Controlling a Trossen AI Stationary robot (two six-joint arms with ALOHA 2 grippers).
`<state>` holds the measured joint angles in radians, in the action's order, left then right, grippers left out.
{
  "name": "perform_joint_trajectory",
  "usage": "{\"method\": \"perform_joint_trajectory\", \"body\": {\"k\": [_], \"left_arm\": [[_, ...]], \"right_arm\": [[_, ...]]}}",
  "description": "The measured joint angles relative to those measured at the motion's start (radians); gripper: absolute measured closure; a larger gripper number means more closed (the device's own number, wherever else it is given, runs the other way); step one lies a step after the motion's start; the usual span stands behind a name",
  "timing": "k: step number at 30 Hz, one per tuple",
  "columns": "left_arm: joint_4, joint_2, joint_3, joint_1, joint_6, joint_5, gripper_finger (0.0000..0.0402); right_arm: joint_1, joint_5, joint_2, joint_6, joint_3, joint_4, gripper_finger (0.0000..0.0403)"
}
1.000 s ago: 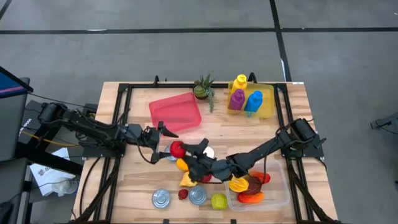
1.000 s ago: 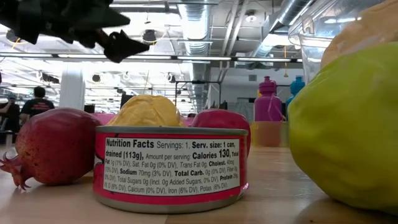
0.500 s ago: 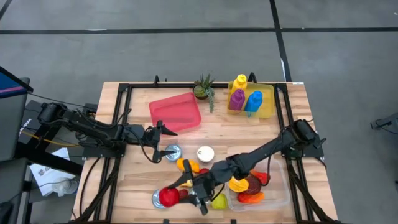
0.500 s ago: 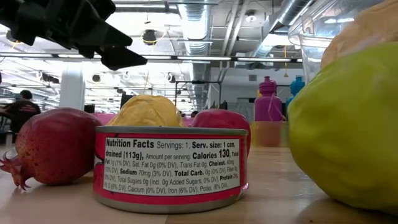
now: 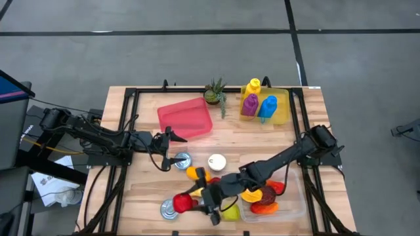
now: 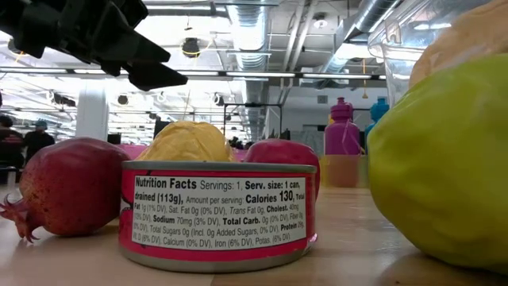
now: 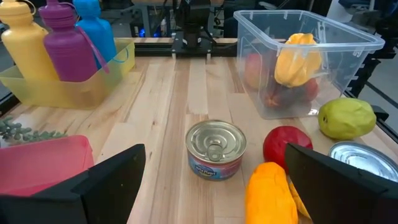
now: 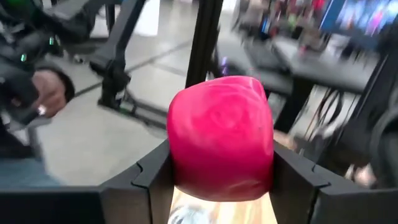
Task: Pick & Place Food Item
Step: Put the left red tomato into the transparent bin
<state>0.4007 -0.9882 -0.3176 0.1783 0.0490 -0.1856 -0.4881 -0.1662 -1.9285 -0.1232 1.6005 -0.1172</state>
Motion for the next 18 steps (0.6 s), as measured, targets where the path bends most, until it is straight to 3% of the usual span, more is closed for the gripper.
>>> {"method": "perform_joint_trajectory", "body": {"k": [18], "left_arm": [[0.001, 0.0, 0.0, 0.0, -0.015, -0.001, 0.0027]], "right_arm": [[-0.005, 0.011, 0.172, 0.447, -0.001, 0.781, 0.021]]}}
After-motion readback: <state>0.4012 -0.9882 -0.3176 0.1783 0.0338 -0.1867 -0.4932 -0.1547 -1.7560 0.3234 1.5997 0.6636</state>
